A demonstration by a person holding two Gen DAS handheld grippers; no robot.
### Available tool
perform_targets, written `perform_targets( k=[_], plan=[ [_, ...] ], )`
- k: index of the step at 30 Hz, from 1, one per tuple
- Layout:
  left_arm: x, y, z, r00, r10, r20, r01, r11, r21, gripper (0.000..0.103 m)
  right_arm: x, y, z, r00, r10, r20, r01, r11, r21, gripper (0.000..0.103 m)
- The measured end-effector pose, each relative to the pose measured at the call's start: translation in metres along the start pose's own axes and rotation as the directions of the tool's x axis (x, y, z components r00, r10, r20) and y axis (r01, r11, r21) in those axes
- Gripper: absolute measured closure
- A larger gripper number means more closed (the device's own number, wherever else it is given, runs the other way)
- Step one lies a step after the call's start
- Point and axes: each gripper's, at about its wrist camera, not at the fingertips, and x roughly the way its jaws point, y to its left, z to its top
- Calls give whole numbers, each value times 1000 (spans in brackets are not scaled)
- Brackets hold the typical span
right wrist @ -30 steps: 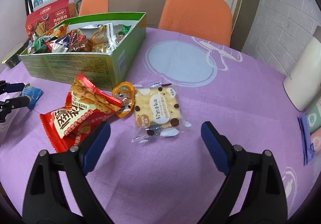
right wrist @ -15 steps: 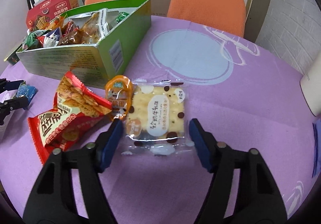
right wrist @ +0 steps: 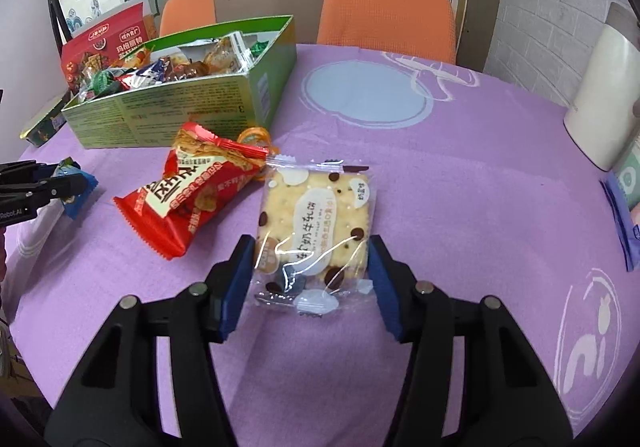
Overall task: Organize snacks
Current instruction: 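Carry both packets over the box and open both grippers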
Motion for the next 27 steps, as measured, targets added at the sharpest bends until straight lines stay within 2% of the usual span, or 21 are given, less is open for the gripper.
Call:
perform_targets(
  k=[5,10,13,17,27],
  plan=[
    [-40,-6,23,995,-4,96,3,1000,9,67,-42,12,20,994,22,103,-22,1000,-6,45],
    [-64,-3,64,985,-7,171,9,1000,-9,67,-56,43,59,976,114,184,-109,993,-36,45],
    [-67,0,87,980,18,197,-14,1000,-18,67,-47,62,84,967,153,206,-147,988,-42,45],
    [-57,14,110,982,17,189,-8,999,-47,67,-23,77,111,960,187,207,-186,982,-27,45],
    [-7,35,141,990,57,129,-45,995,-93,66,47,99,146,968,207,144,-206,978,-20,45]
  ],
)
